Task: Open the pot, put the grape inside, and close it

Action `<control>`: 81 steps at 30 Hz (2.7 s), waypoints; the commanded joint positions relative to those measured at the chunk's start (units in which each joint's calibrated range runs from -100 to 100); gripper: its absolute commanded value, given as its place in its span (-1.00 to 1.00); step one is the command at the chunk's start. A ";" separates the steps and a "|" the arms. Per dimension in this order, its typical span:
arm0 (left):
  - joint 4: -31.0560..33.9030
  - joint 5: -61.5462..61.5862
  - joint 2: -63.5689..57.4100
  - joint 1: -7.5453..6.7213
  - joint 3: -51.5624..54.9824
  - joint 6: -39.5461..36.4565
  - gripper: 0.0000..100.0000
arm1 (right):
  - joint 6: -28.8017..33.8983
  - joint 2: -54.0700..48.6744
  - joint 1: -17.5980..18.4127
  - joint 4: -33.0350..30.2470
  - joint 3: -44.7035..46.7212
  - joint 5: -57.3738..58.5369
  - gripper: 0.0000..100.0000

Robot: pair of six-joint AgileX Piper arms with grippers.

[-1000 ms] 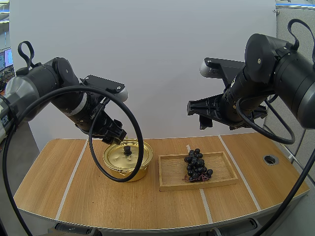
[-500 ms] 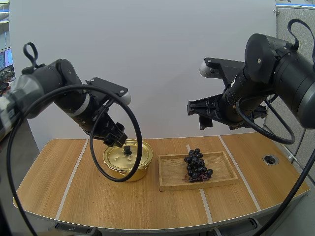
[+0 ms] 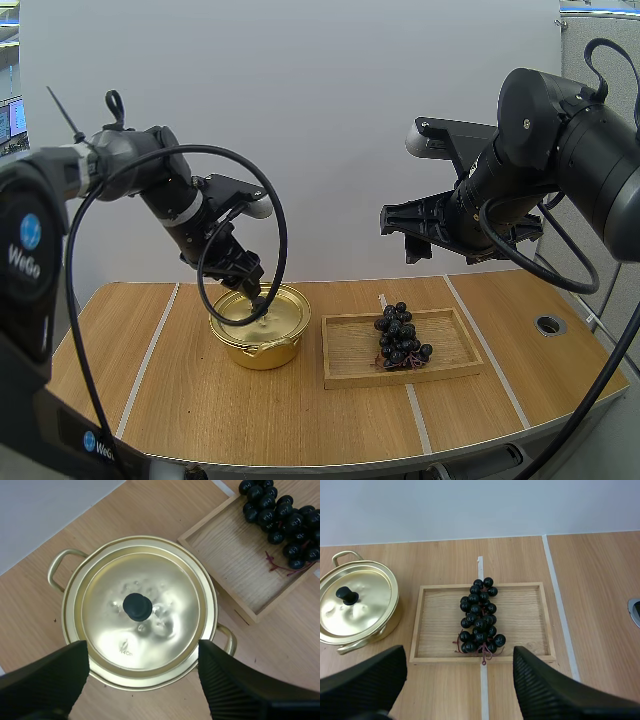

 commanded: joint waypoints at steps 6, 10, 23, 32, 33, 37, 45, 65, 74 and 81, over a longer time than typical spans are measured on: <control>1.56 0.99 10.14 -4.53 -8.01 -1.69 1.00 | 0.00 -0.22 -0.16 0.11 0.11 0.02 1.00; 4.54 0.99 14.09 -4.74 -9.72 -3.12 1.00 | 0.00 -0.22 -0.16 0.11 0.11 0.02 1.00; 7.01 -3.75 20.66 -4.74 -11.79 -3.99 1.00 | 0.00 -0.22 -0.16 0.11 0.11 0.02 1.00; 6.40 -4.30 24.19 -4.74 -13.46 -3.99 1.00 | 0.00 -0.22 -0.16 0.11 0.11 0.02 1.00; 6.40 -4.30 24.49 -4.74 -13.61 -3.99 1.00 | 0.00 -0.22 -0.16 0.11 0.11 0.02 1.00; 6.40 -4.50 25.83 -4.74 -13.61 -3.99 1.00 | 0.00 -0.22 -0.16 0.11 0.11 0.02 1.00; 6.40 -4.31 26.56 -4.74 -13.61 -3.99 1.00 | 0.00 -0.22 -0.16 0.11 0.11 0.02 1.00; 6.89 1.34 23.77 -4.74 -14.01 -3.37 -1.00 | 0.00 -0.22 -0.16 0.33 0.11 0.02 1.00; 7.40 9.41 13.09 -4.74 -18.48 -4.48 -1.00 | 0.00 -0.22 -0.16 0.33 0.11 0.02 1.00; 10.53 11.55 0.96 -4.74 -26.34 -6.80 -1.00 | 0.00 -0.22 -0.16 0.33 0.11 0.02 1.00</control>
